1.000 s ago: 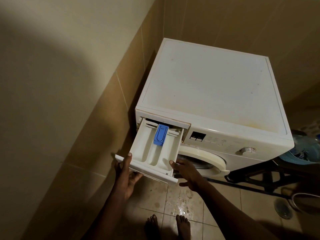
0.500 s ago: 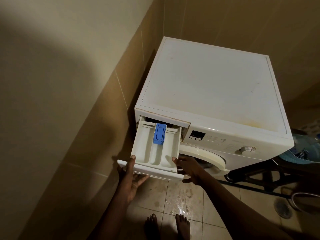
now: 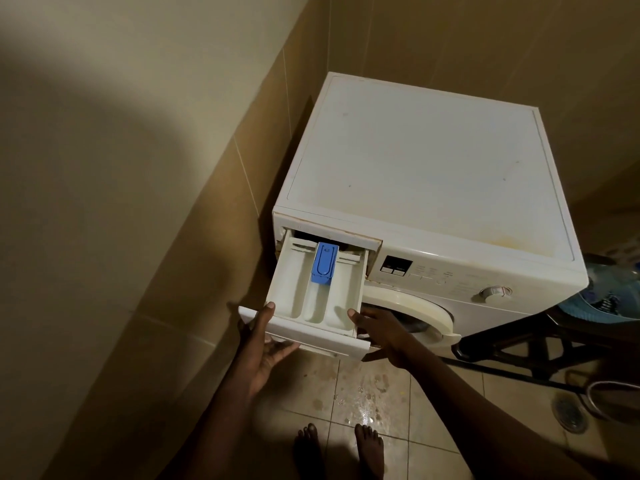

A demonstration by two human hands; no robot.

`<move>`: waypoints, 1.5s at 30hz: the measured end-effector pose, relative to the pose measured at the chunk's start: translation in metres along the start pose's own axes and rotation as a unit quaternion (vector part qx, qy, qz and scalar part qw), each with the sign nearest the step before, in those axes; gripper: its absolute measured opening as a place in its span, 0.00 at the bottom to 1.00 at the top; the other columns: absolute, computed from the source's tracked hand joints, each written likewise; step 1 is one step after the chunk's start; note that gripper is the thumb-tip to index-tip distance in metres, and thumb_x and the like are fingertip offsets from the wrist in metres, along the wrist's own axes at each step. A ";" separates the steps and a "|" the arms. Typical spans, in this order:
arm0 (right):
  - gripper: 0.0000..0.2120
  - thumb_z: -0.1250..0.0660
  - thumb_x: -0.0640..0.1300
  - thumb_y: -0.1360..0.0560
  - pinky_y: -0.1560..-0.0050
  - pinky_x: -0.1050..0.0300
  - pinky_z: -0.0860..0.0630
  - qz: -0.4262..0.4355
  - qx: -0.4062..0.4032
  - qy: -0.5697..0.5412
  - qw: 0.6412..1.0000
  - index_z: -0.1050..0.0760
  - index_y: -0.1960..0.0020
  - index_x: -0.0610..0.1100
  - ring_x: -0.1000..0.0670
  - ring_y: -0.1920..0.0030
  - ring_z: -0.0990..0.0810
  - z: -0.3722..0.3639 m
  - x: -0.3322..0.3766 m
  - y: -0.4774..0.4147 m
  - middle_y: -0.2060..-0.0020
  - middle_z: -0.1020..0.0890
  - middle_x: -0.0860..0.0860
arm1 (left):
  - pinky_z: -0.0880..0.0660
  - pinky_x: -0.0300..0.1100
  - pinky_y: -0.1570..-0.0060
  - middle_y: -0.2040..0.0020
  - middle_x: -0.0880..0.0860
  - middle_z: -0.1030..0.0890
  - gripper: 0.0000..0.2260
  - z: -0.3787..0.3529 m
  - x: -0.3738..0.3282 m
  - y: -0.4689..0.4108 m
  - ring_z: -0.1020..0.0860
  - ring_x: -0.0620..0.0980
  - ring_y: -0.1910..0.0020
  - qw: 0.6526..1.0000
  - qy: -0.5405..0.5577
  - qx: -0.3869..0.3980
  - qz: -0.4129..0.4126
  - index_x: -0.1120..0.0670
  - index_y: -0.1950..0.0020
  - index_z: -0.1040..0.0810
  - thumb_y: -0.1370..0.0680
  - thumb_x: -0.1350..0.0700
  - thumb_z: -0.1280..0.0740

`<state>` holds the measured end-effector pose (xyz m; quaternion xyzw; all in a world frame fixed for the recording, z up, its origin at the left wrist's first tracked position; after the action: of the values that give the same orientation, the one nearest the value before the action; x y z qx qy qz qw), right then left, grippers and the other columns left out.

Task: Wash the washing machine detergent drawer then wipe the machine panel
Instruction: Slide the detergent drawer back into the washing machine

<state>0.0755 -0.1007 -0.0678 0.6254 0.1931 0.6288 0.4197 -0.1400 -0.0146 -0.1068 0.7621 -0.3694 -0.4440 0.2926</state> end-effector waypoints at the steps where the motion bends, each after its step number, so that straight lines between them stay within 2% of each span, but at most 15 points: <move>1: 0.18 0.36 0.55 0.22 0.57 0.48 0.19 0.000 -0.008 0.006 1.000 0.27 0.36 0.47 0.47 0.51 0.20 0.002 0.003 0.000 0.51 0.21 0.48 | 0.19 0.62 0.52 0.34 0.63 0.28 0.38 -0.003 -0.001 0.000 0.23 0.64 0.38 1.000 -0.001 -0.005 -0.003 0.48 0.26 0.36 0.34 0.50 0.24; 6: 0.14 0.37 0.55 0.21 0.55 0.47 0.19 0.006 -0.038 -0.016 0.999 0.24 0.51 0.44 0.43 0.54 0.20 0.009 0.028 -0.009 0.53 0.20 0.43 | 0.21 0.64 0.46 0.36 0.60 0.26 0.38 -0.029 -0.026 -0.010 0.24 0.62 0.37 0.997 -0.025 -0.017 -0.064 0.46 0.25 0.40 0.30 0.47 0.25; 10: 0.17 0.38 0.58 0.22 0.44 0.43 0.22 0.007 -0.042 -0.073 0.996 0.25 0.44 0.45 0.41 0.46 0.21 0.019 0.035 -0.009 0.46 0.20 0.43 | 0.20 0.65 0.49 0.34 0.59 0.26 0.51 -0.045 -0.029 -0.019 0.24 0.61 0.38 0.998 -0.015 -0.015 -0.051 0.45 0.25 0.40 0.43 0.41 0.19; 12: 0.25 0.37 0.65 0.26 0.44 0.44 0.21 0.053 -0.041 -0.073 0.995 0.26 0.40 0.47 0.45 0.45 0.20 0.023 0.041 -0.006 0.44 0.19 0.46 | 0.20 0.65 0.51 0.34 0.58 0.26 0.52 -0.048 -0.030 -0.023 0.24 0.61 0.38 0.998 -0.010 -0.025 -0.056 0.44 0.25 0.40 0.44 0.40 0.19; 14: 0.39 0.31 0.72 0.37 0.43 0.46 0.21 0.113 -0.038 -0.050 0.992 0.29 0.34 0.52 0.49 0.44 0.19 0.025 0.049 0.000 0.40 0.20 0.49 | 0.20 0.64 0.52 0.34 0.58 0.26 0.53 -0.049 -0.030 -0.026 0.24 0.61 0.37 0.997 -0.011 -0.032 -0.064 0.44 0.25 0.41 0.45 0.39 0.19; 16: 0.47 0.25 0.71 0.44 0.44 0.51 0.20 0.173 -0.035 0.046 0.983 0.34 0.31 0.55 0.52 0.44 0.20 0.020 0.056 0.006 0.40 0.23 0.55 | 0.19 0.61 0.53 0.34 0.58 0.26 0.57 -0.052 -0.031 -0.027 0.24 0.60 0.38 0.997 -0.010 -0.042 -0.066 0.44 0.25 0.40 0.49 0.37 0.18; 18: 0.44 0.20 0.59 0.42 0.48 0.58 0.22 0.229 -0.071 0.145 0.960 0.34 0.31 0.52 0.51 0.46 0.22 0.016 0.062 0.009 0.42 0.25 0.56 | 0.19 0.61 0.52 0.34 0.57 0.25 0.57 -0.057 -0.035 -0.027 0.23 0.59 0.38 0.996 -0.001 -0.046 -0.080 0.45 0.25 0.39 0.50 0.37 0.17; 21: 0.35 0.19 0.46 0.39 0.49 0.58 0.26 0.308 -0.219 0.198 0.904 0.30 0.36 0.44 0.47 0.45 0.24 0.030 0.081 0.017 0.43 0.23 0.49 | 0.18 0.60 0.51 0.34 0.58 0.25 0.54 -0.073 -0.041 -0.031 0.23 0.59 0.38 0.996 0.010 -0.022 -0.090 0.47 0.25 0.38 0.47 0.40 0.18; 25: 0.49 0.18 0.57 0.44 0.38 0.49 0.29 0.359 -0.329 0.348 0.801 0.36 0.30 0.44 0.44 0.36 0.33 0.041 0.110 0.019 0.33 0.32 0.44 | 0.19 0.61 0.49 0.35 0.58 0.24 0.50 -0.088 -0.040 -0.035 0.23 0.59 0.38 0.996 0.012 -0.018 -0.084 0.48 0.26 0.37 0.43 0.40 0.20; 28: 0.60 0.23 0.65 0.42 0.25 0.43 0.46 0.323 -0.308 0.454 0.771 0.51 0.22 0.46 0.41 0.23 0.51 0.046 0.121 0.007 0.22 0.50 0.43 | 0.19 0.58 0.50 0.35 0.58 0.23 0.47 -0.094 -0.037 -0.039 0.24 0.60 0.36 0.996 -0.002 -0.031 -0.087 0.49 0.26 0.36 0.40 0.40 0.20; 31: 0.57 0.26 0.66 0.37 0.23 0.45 0.52 0.305 -0.263 0.480 0.780 0.54 0.21 0.46 0.44 0.22 0.54 0.049 0.121 -0.007 0.21 0.53 0.45 | 0.23 0.59 0.39 0.35 0.59 0.25 0.34 -0.102 -0.026 -0.044 0.25 0.61 0.34 0.996 -0.004 -0.049 -0.072 0.50 0.26 0.36 0.28 0.49 0.25; 34: 0.52 0.26 0.67 0.39 0.26 0.46 0.43 0.319 -0.292 0.475 0.766 0.42 0.24 0.45 0.43 0.24 0.43 0.052 0.123 -0.006 0.24 0.40 0.44 | 0.26 0.59 0.35 0.35 0.59 0.25 0.33 -0.112 -0.026 -0.049 0.26 0.61 0.34 0.996 -0.002 -0.056 -0.069 0.51 0.27 0.36 0.28 0.51 0.24; 37: 0.48 0.23 0.66 0.43 0.34 0.47 0.36 0.337 -0.326 0.464 0.751 0.35 0.30 0.46 0.44 0.32 0.33 0.055 0.132 -0.005 0.32 0.31 0.47 | 0.25 0.58 0.37 0.35 0.59 0.25 0.35 -0.117 -0.032 -0.056 0.25 0.61 0.35 0.996 -0.013 -0.052 -0.070 0.51 0.27 0.36 0.30 0.50 0.23; 40: 0.48 0.25 0.66 0.41 0.37 0.47 0.35 0.320 -0.334 0.482 0.744 0.37 0.29 0.46 0.44 0.36 0.31 0.056 0.139 -0.008 0.35 0.30 0.48 | 0.23 0.59 0.40 0.34 0.58 0.25 0.38 -0.121 -0.035 -0.061 0.25 0.61 0.35 0.996 -0.016 -0.049 -0.067 0.50 0.27 0.36 0.33 0.48 0.21; 45: 0.38 0.26 0.64 0.37 0.45 0.48 0.33 0.307 -0.354 0.504 0.726 0.33 0.34 0.46 0.44 0.43 0.30 0.056 0.147 -0.014 0.42 0.29 0.48 | 0.23 0.60 0.41 0.34 0.58 0.24 0.37 -0.131 -0.042 -0.069 0.24 0.61 0.36 0.996 -0.031 -0.046 -0.074 0.51 0.27 0.35 0.31 0.49 0.22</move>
<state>0.1524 0.0043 0.0212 0.0474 -0.0622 0.9687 0.2356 -0.0155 0.0739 -0.0843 0.7589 -0.3002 -0.5043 0.2821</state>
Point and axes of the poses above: each hand's wrist, its own y-axis away from the middle knuckle, its own z-axis out of the back of the hand, x = y × z, the point moved 7 cm from there along -y, towards the middle knuckle
